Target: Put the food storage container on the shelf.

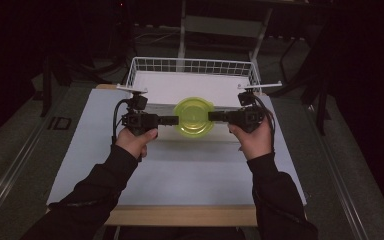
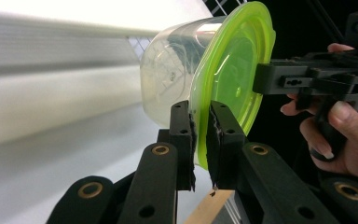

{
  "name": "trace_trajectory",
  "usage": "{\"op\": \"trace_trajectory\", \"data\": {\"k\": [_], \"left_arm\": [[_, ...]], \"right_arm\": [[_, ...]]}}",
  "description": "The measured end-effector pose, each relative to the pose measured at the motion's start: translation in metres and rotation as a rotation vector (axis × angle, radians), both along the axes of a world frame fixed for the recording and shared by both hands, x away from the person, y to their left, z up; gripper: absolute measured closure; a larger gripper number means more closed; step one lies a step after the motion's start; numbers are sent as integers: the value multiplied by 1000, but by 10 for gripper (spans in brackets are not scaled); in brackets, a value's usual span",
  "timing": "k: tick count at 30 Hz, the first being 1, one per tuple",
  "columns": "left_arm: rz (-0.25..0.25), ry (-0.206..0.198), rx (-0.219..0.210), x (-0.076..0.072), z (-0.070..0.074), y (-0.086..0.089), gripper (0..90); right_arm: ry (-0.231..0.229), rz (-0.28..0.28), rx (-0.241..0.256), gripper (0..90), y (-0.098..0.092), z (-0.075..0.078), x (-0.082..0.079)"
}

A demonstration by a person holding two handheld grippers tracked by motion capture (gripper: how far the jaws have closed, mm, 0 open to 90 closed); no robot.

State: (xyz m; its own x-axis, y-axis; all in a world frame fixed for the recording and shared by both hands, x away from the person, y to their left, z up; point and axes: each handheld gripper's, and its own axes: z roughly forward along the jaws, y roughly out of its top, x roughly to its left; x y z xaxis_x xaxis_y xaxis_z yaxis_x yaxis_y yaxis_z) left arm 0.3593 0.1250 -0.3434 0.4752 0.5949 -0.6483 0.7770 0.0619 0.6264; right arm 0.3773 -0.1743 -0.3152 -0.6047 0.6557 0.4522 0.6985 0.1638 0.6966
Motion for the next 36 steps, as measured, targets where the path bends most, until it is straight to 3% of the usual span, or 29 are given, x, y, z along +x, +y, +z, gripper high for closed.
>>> {"op": "trace_trajectory", "data": {"k": [10,22,27,30,36], "left_arm": [[46,-14,51,27,21,-2,816],[91,-1,84,62,31,-6,800],[114,13,101,75,30,-6,792],[104,15,89,81,30,-6,779],[119,26,91,92,30,-9,778]], "right_arm": [[-1,-33,-4,815,6,18,27],[49,-67,50,816,4,18,65],[103,-76,76,815,5,14,81],[142,-82,110,814,3,10,89],[189,-83,103,805,2,12,99]]}}
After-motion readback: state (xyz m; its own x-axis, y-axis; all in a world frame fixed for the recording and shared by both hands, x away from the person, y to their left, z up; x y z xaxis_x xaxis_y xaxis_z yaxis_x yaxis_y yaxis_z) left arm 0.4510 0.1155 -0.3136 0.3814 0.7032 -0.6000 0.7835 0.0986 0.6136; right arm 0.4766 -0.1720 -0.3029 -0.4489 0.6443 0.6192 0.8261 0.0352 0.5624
